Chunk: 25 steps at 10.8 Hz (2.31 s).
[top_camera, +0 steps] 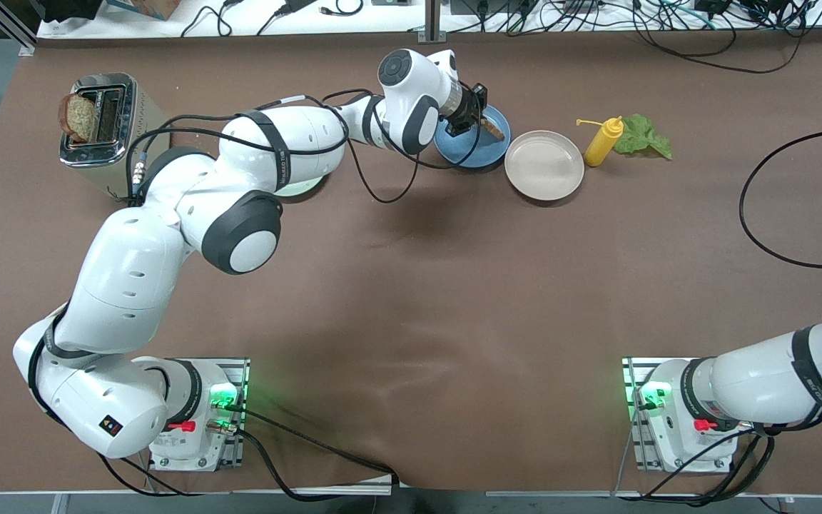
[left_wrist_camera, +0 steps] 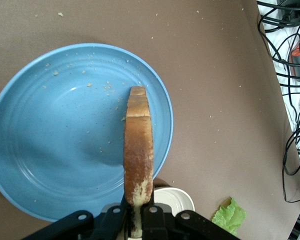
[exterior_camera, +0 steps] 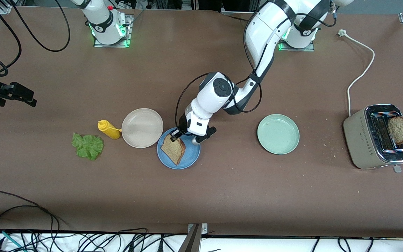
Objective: Make sandwich in blue plate with both arms
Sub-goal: 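Lower the bread onto the blue plate and open the left gripper, then withdraw the left gripper to the toaster while the right gripper reaches the lettuce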
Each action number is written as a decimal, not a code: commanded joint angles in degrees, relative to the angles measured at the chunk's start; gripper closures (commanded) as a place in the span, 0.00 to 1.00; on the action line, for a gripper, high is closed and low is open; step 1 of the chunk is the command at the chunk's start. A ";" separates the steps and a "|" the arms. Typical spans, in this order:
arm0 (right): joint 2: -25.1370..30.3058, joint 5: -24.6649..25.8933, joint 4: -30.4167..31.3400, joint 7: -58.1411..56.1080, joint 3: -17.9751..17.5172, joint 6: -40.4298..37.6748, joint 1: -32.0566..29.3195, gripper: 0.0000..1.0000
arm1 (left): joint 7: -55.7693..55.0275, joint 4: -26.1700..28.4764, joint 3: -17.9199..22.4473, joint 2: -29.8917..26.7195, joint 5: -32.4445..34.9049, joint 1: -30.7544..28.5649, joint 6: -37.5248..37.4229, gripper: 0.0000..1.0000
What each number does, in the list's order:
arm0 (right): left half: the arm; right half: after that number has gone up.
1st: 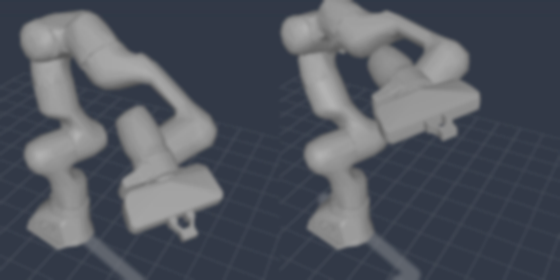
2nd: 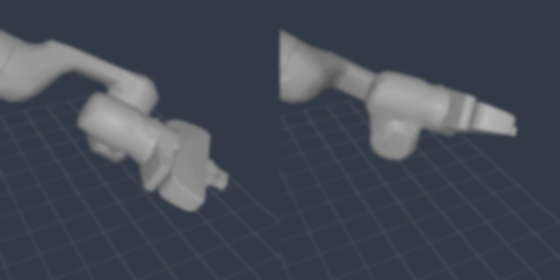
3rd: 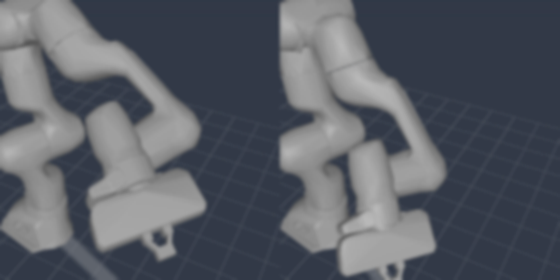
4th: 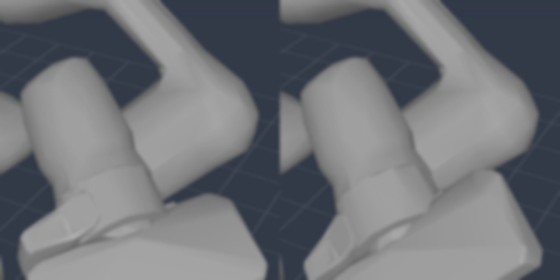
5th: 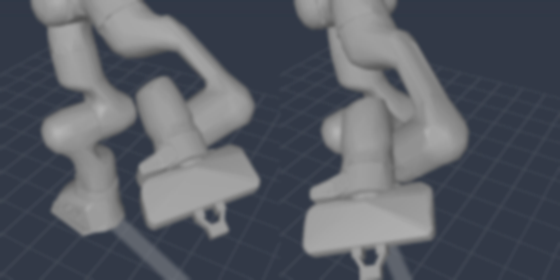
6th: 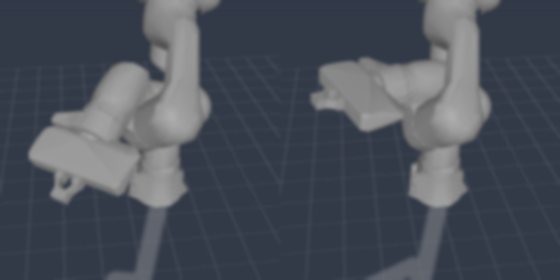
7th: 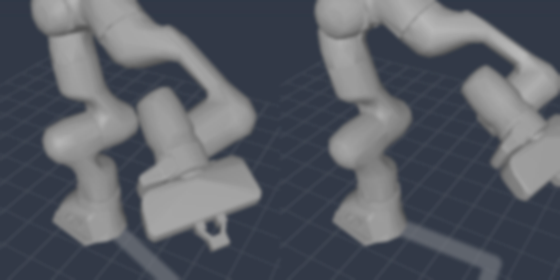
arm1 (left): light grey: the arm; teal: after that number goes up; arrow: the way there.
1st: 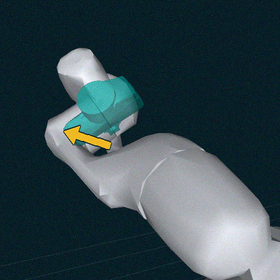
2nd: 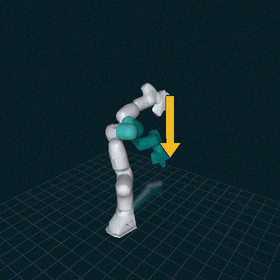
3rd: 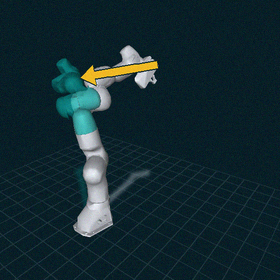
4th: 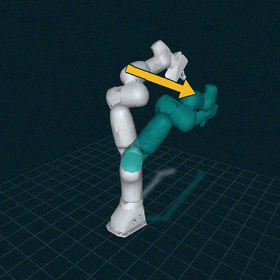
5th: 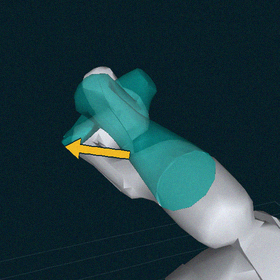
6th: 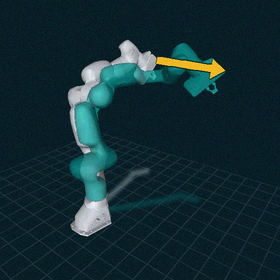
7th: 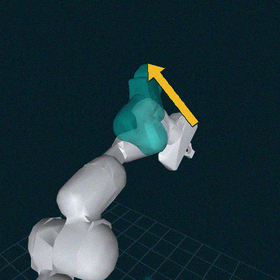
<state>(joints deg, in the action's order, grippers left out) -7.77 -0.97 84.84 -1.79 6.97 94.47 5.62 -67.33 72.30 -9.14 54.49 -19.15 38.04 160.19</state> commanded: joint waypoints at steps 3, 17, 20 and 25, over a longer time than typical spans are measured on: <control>0.48 -0.70 0.07 0.64 -0.20 0.28 -0.18 0.00 | -0.08 -1.37 0.88 0.71 -0.98 0.37 0.04 0.53; -1.89 -0.61 0.06 0.65 0.06 1.42 -1.50 0.00 | 1.50 0.12 1.05 -1.39 10.80 -0.25 -23.15 0.00; -3.57 -0.70 0.24 0.12 -0.20 0.98 -0.70 0.00 | 1.85 0.73 1.05 -5.86 10.80 -3.83 -31.75 0.00; -7.43 -0.69 0.15 -1.64 -0.38 0.98 0.53 0.00 | 6.94 0.91 0.97 -16.94 12.02 -13.32 -51.34 0.00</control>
<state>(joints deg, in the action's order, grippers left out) -13.36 -0.98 85.36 -2.89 6.70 95.48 5.72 -62.59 71.24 -7.74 43.36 -9.80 28.69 116.39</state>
